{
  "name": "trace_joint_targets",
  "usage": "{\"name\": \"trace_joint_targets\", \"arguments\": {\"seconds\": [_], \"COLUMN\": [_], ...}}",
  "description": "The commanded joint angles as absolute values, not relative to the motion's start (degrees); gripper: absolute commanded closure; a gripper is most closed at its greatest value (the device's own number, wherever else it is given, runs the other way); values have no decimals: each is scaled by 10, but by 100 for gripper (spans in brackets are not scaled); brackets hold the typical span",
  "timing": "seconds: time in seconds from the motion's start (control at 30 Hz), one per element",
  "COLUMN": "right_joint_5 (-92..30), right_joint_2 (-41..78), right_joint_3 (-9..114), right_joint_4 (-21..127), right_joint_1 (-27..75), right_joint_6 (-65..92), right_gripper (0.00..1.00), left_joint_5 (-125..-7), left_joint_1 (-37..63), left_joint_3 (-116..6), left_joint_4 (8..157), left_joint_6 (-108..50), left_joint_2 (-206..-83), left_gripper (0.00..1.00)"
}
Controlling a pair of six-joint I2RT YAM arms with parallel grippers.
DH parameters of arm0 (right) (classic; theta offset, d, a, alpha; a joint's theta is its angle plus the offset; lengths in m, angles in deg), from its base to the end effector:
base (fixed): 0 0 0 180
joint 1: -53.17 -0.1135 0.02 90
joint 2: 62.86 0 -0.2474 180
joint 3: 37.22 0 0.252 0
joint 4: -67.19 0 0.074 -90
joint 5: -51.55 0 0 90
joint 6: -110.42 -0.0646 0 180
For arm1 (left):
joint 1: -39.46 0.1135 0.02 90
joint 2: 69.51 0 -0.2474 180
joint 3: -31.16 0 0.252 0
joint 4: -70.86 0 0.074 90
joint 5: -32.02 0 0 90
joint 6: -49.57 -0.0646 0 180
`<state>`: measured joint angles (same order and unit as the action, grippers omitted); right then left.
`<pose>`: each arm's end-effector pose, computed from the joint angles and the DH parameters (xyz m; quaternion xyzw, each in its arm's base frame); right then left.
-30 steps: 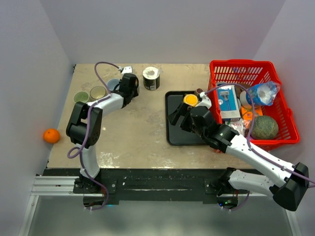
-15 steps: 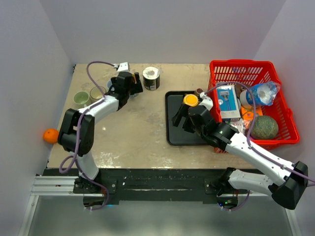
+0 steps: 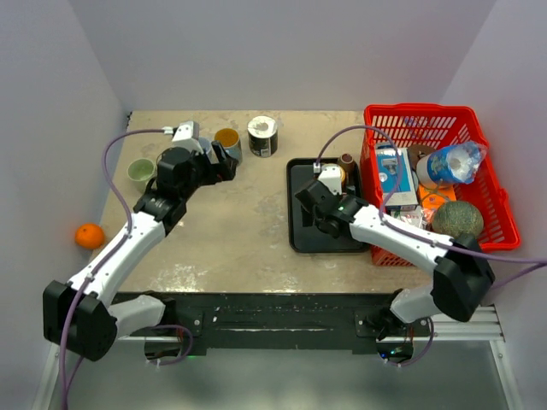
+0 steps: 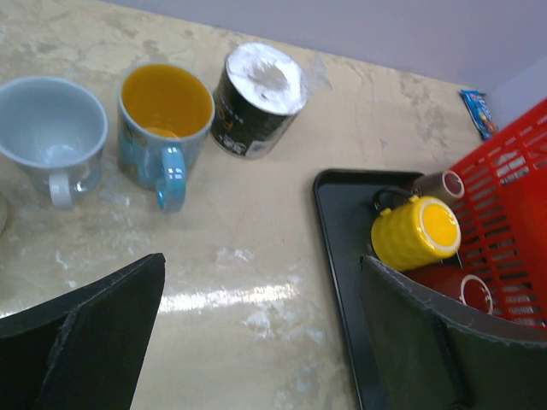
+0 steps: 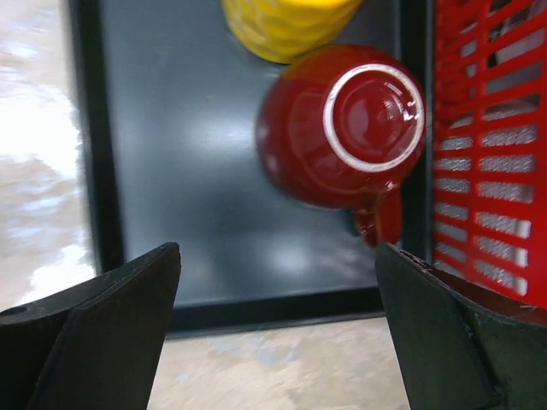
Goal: Turn the mug right side up
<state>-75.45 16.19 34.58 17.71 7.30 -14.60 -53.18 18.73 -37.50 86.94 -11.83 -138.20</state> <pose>0.2311 0.1824 0.2196 0.0045 0.9132 -0.0553 0.4038 0.2965 -0.1065 0.3055 -0.0799 0.7949 -0.2202 0.5597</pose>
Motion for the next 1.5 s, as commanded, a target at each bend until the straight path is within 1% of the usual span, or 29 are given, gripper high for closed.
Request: {"name": "trace_joint_targets", "arguments": {"seconds": [0.0,0.2,0.47,0.57,0.73,0.83,1.07,1.17,1.23,1.33,1.4,1.43,1.47], "right_joint_5": [-848,-836,-847,-843,-786,-733,-687,-685,-690,-696,-695,-696,-695], "right_joint_2": [220,281,314,314,312,292,245,242,241,239,240,241,244], "right_joint_3": [383,376,364,357,340,317,287,289,290,293,296,296,297], "right_joint_4": [169,200,198,197,211,240,281,281,279,278,279,278,276], "right_joint_1": [83,110,120,120,136,143,147,147,148,148,147,148,148], "right_joint_6": [-91,-72,-77,-85,-80,-68,-51,-52,-58,-64,-66,-67,-68], "right_gripper": [1,1,1,1,1,1,1,7,18,31,37,41,43], "left_joint_5": [-605,-605,-610,-610,-607,-606,-609,-611,-610,-611,-611,-609,-610], "left_joint_1": [188,189,189,189,189,189,189,189,189,189,189,189,189], "left_joint_3": [-325,-299,-281,-277,-268,-266,-262,-261,-260,-259,-259,-259,-259], "left_joint_4": [900,936,952,954,957,960,956,956,957,955,955,957,957], "left_joint_6": [-105,-119,-123,-122,-124,-124,-120,-118,-116,-115,-115,-115,-115], "left_joint_2": [-1325,-1269,-1238,-1233,-1234,-1234,-1237,-1237,-1237,-1237,-1237,-1236,-1236], "left_gripper": [1,1,1,1,1,1,1,1,1,1,1,1,1]}}
